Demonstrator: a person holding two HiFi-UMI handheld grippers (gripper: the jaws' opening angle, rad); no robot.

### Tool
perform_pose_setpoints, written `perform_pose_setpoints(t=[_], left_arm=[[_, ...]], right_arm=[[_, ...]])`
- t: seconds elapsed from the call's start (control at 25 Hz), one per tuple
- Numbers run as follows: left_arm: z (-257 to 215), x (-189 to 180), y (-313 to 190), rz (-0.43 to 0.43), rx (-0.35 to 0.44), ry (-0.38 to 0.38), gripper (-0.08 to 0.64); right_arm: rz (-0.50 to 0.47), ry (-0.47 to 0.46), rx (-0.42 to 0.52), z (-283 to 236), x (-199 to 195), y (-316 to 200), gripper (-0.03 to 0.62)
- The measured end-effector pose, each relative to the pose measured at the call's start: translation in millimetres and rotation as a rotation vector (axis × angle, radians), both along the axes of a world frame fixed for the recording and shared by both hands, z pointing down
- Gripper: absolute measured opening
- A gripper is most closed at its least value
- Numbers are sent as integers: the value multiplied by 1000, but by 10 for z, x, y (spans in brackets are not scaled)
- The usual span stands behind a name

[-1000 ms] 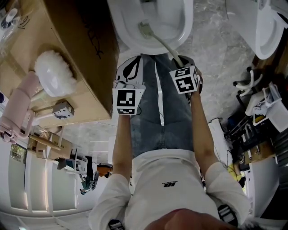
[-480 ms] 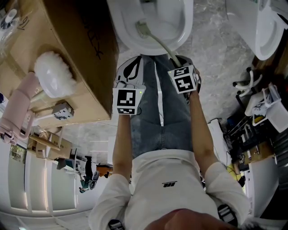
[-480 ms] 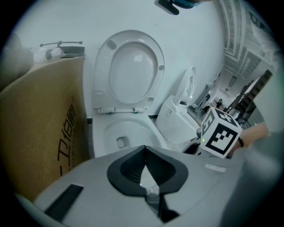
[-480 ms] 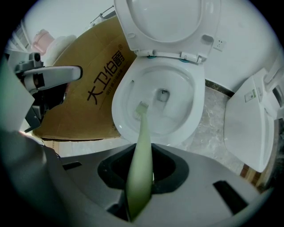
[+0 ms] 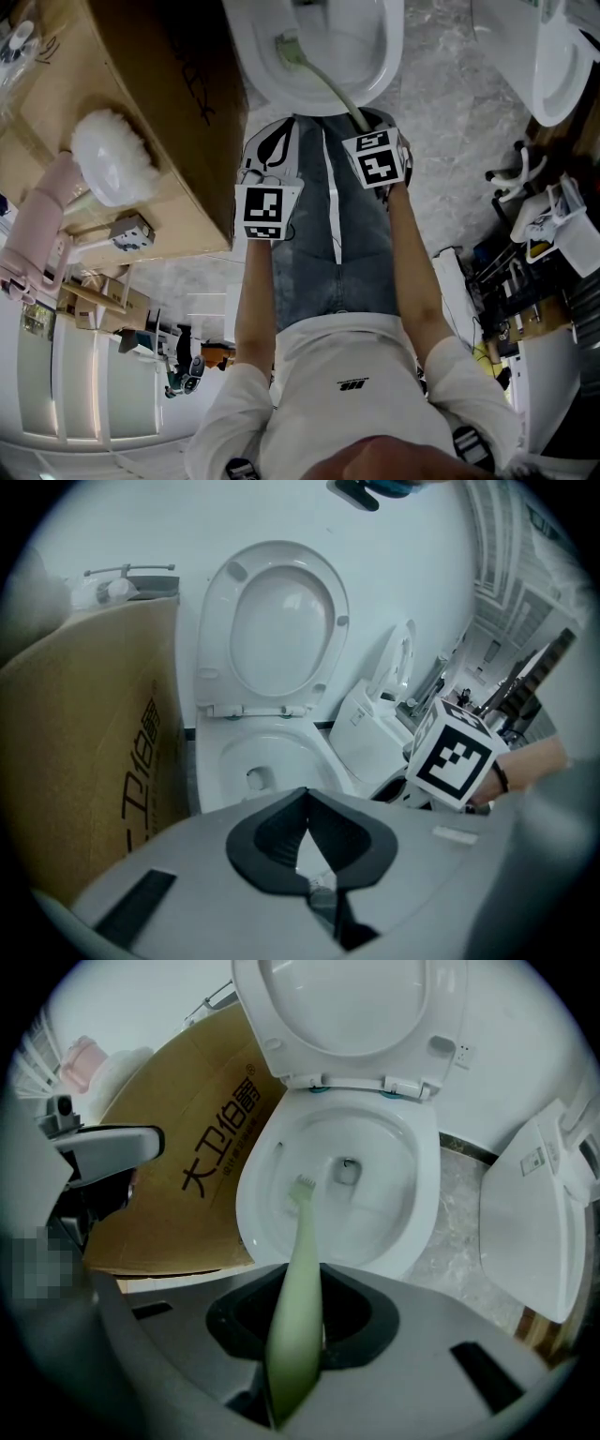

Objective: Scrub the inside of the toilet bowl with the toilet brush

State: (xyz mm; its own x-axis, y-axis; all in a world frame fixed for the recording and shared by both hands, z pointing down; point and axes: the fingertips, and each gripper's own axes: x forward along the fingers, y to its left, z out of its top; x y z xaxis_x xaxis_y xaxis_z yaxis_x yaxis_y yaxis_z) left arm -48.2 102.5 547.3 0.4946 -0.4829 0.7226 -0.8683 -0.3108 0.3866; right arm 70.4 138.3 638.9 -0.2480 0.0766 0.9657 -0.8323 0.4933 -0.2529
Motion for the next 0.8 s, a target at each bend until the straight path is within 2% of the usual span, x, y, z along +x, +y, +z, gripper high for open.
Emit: perform_pose_setpoints(t=[0.8], left_arm=[[61,-54,-78,0,-12,5,9]], right_arm=[[107,-37,53,101,-314,-560,71]])
